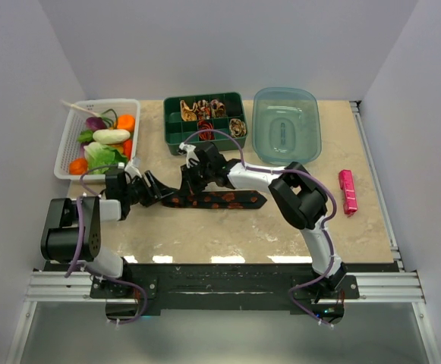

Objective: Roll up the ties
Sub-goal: Roll the tie at the center of the board.

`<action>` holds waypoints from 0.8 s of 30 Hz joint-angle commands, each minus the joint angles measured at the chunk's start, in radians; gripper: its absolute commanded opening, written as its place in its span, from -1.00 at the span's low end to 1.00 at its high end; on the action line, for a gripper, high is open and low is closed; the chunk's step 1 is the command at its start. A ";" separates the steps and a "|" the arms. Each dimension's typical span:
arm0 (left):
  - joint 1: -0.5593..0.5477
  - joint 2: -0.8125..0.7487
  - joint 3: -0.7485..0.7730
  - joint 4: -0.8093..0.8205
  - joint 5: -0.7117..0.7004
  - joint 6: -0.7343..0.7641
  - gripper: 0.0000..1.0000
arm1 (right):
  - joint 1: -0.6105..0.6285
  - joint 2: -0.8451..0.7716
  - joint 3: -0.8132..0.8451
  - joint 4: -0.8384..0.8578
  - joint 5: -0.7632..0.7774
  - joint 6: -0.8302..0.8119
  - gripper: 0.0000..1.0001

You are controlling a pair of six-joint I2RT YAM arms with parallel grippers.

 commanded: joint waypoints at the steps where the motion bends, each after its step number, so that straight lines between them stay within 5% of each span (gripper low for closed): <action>1: -0.019 0.073 -0.028 -0.032 0.023 -0.023 0.13 | -0.004 0.021 -0.005 -0.018 0.039 -0.027 -1.00; 8: -0.032 0.069 -0.022 -0.021 0.046 -0.029 0.15 | -0.004 0.035 0.001 -0.046 0.060 -0.035 -1.00; 14: -0.035 0.005 0.010 -0.197 -0.052 0.043 0.29 | -0.007 0.007 -0.003 -0.049 0.062 -0.041 -1.00; 24: -0.055 0.004 -0.017 -0.148 -0.048 0.036 0.06 | -0.005 -0.034 -0.031 -0.014 0.031 -0.046 -1.00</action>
